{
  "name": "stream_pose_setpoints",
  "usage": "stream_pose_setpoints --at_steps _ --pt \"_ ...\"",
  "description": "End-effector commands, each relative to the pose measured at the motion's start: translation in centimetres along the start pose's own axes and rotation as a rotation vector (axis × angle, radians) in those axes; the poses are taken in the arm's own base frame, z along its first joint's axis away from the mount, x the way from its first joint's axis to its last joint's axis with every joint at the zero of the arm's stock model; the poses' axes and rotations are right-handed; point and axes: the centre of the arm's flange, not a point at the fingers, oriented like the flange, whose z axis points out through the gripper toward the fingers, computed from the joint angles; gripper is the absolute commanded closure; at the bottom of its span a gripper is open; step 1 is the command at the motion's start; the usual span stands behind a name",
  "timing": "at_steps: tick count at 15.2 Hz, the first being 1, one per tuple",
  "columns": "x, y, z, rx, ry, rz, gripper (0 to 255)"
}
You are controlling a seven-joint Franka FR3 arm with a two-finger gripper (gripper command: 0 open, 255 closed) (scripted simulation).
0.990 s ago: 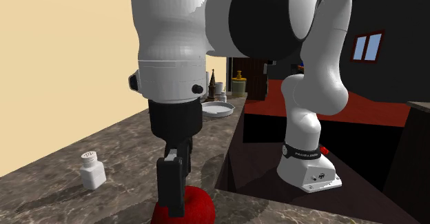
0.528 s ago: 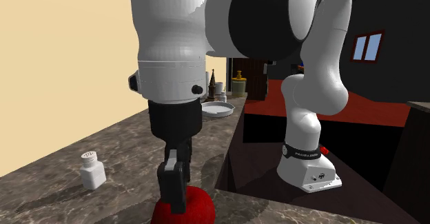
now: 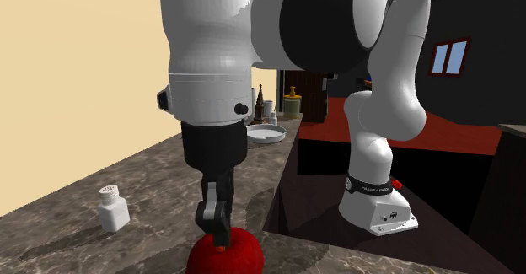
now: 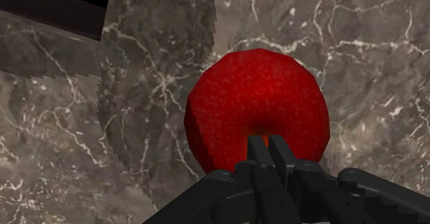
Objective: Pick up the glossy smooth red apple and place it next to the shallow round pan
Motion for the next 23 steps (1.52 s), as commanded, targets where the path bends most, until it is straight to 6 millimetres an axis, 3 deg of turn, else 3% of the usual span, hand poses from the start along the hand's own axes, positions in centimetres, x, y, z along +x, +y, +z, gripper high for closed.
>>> stream_pose_setpoints --at_steps 1,23 --pt "0.0 0.0 0.1 0.0 -0.002 0.0 255" --pt "0.0 -0.1 -11.5 0.0 -0.002 0.0 255"
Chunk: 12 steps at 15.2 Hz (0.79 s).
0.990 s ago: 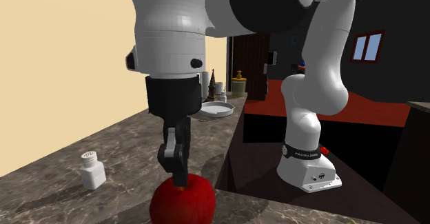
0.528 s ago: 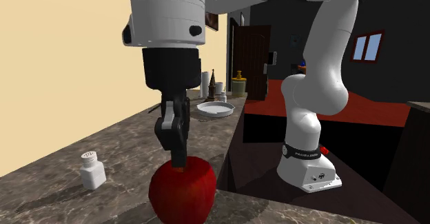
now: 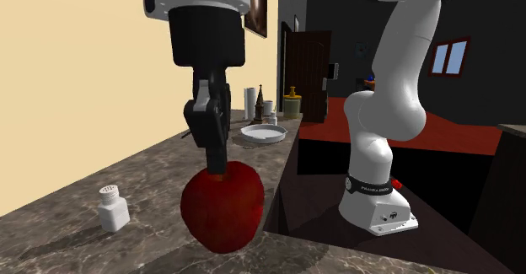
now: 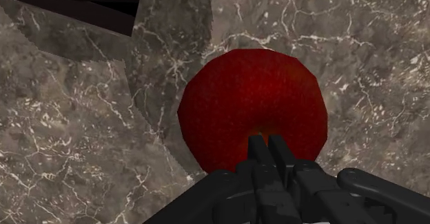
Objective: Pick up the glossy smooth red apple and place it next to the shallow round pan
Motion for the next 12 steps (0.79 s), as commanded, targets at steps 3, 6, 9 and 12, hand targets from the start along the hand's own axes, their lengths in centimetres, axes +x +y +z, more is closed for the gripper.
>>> stream_pose_setpoints --at_steps 3,6,9,12 --pt "0.0 -0.1 -2.1 0.0 0.0 0.0 255" --pt "0.0 -0.1 -3.7 0.0 0.0 0.0 255" --pt "0.0 -0.1 -5.3 0.0 0.0 0.0 255" --pt "0.0 -0.1 -6.9 0.0 0.0 0.0 255"
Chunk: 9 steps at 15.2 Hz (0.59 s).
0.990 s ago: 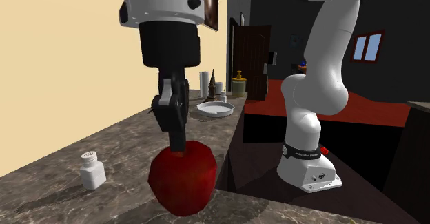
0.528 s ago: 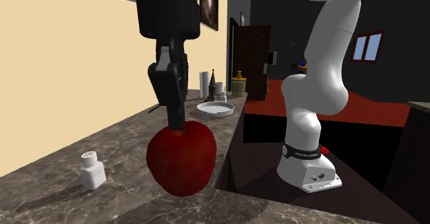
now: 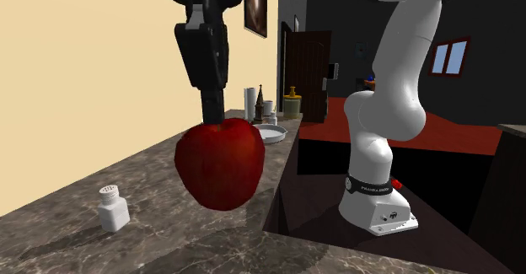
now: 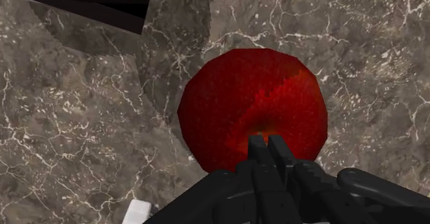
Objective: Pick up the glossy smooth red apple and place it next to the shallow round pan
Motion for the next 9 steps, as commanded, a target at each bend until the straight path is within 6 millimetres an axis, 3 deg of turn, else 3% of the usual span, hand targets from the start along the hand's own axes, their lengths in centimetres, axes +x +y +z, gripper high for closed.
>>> stream_pose_setpoints --at_steps 1,2,9 --pt "0.0 0.0 -1.1 0.0 0.0 0.0 255" --pt "0.0 0.0 -1.1 0.0 0.0 0.0 255" --pt "1.3 9.2 -1.2 0.0 0.0 0.0 255"
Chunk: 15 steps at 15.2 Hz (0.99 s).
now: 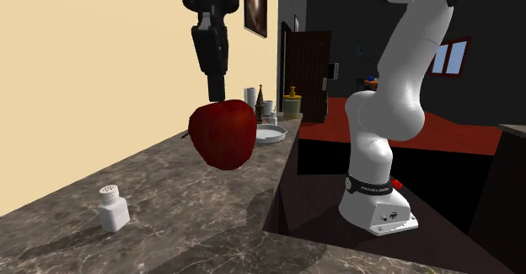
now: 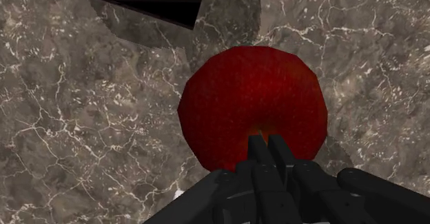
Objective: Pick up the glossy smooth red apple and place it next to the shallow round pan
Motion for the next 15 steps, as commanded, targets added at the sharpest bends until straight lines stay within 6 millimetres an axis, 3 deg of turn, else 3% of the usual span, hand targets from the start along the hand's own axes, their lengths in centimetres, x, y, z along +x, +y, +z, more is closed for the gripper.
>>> stream_pose_setpoints --at_steps 1,15 --pt "0.6 2.3 0.1 0.0 0.0 -0.002 255" --pt "3.3 20.6 -0.1 0.0 0.0 -0.002 255"
